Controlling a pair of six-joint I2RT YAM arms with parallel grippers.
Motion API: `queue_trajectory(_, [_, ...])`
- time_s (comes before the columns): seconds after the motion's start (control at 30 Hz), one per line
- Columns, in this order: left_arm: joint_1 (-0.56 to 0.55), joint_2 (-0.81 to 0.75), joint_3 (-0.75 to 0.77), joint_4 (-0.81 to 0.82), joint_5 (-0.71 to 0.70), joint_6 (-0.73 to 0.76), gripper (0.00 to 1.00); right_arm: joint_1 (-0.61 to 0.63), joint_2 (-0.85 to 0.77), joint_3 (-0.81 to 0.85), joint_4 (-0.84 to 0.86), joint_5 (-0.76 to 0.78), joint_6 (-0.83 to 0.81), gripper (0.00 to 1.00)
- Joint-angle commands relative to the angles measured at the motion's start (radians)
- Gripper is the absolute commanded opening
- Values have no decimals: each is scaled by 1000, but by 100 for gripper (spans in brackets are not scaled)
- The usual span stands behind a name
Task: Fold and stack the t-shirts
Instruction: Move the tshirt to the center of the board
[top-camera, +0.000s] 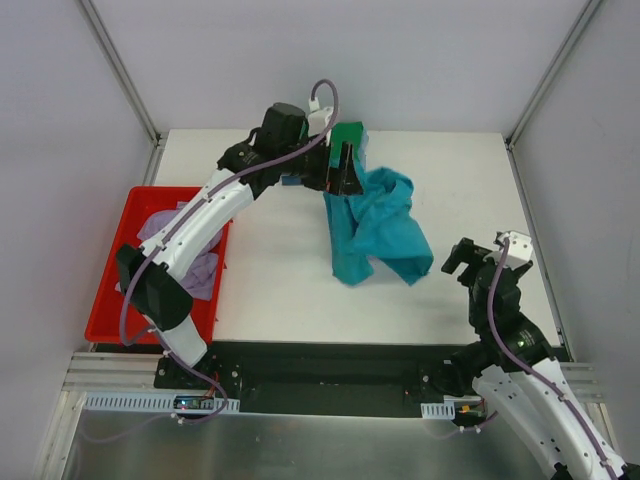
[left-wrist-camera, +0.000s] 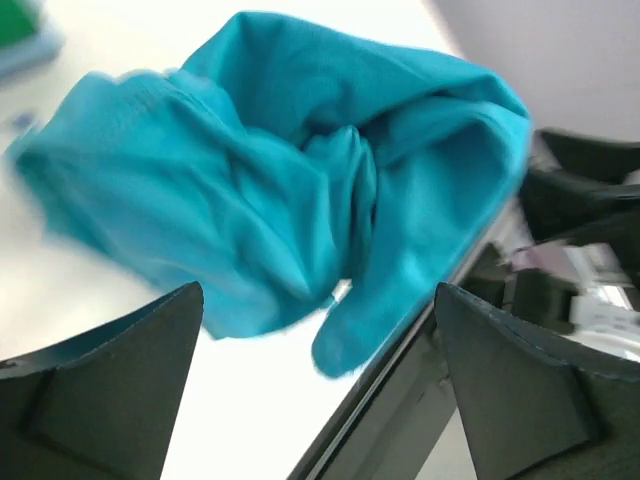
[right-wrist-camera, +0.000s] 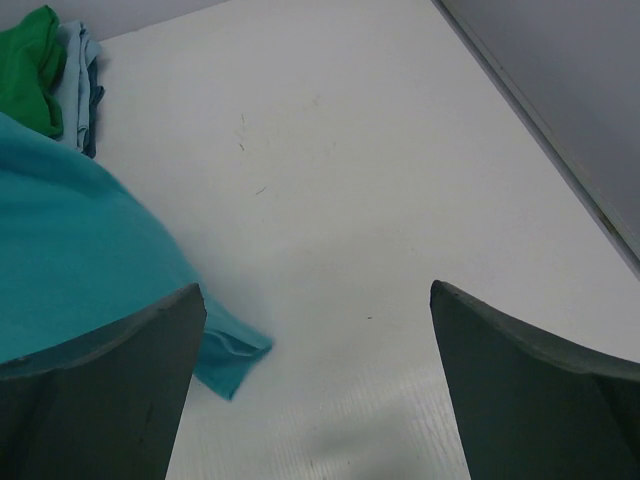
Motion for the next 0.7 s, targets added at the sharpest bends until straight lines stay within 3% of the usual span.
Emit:
queue_trajectory(0.0, [13, -61, -168, -108, -286, 43, 99, -5, 30, 20, -9, 0, -9, 96])
queue_trajectory(0.2, [34, -227, -504, -114, -633, -98, 99, -6, 223, 100, -48, -177, -26, 96])
queue_trajectory(0.4, [84, -263, -725, 8, -569, -181, 99, -5, 398, 154, -89, -423, 49, 96])
queue_trajectory(0.53, [88, -134, -660, 129, -472, -170, 99, 6, 513, 149, -54, -514, 118, 96])
queue_trajectory(0.67, [88, 67, -465, 143, -472, -158, 95, 7, 616, 143, 139, -520, 185, 97])
